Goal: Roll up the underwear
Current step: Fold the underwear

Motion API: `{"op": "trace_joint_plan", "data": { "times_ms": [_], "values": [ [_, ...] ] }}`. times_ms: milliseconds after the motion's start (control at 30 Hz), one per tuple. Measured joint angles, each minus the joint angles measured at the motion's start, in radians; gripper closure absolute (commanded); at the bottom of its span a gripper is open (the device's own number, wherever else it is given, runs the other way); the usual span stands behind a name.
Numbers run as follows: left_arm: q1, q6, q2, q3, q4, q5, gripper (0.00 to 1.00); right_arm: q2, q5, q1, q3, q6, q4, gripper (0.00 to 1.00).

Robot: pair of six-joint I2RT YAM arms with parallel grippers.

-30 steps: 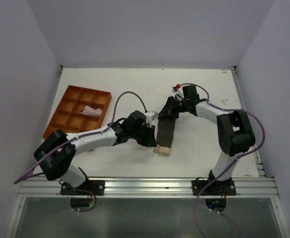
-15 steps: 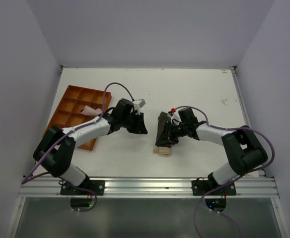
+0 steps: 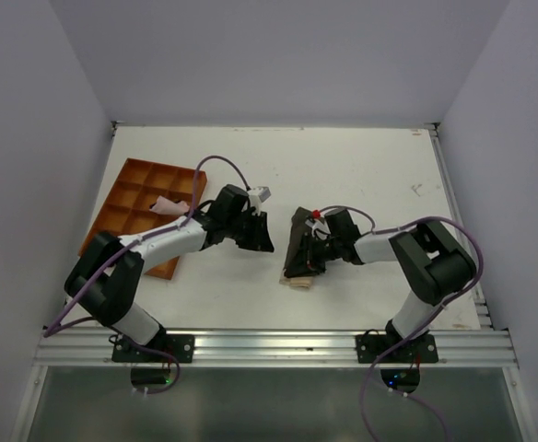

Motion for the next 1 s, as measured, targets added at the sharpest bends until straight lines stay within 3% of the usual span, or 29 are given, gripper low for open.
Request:
{"op": "trace_joint_plan", "data": {
  "times_ms": [133,267,500,700,1000],
  "values": [
    [0.000,0.000,0.009,-0.002,0.001,0.008,0.75,-0.048,0.016,0.002,0.005,-0.016,-0.064,0.77],
    [0.000,0.000,0.020,-0.008,0.019,0.032,0.75,-0.153,0.064,0.003,0.070,-0.060,-0.240,0.74],
    [-0.001,-0.021,0.044,-0.090,0.103,0.100,0.69,-0.306,0.290,0.026,0.238,-0.105,-0.536,0.73],
    [-0.026,-0.036,0.100,-0.114,0.183,0.143,0.62,-0.315,0.529,0.166,0.274,-0.070,-0.731,0.71],
    [-0.055,-0.055,0.128,-0.151,0.278,0.191,0.60,-0.308,0.734,0.310,0.297,0.024,-0.811,0.68]
  ]
}}
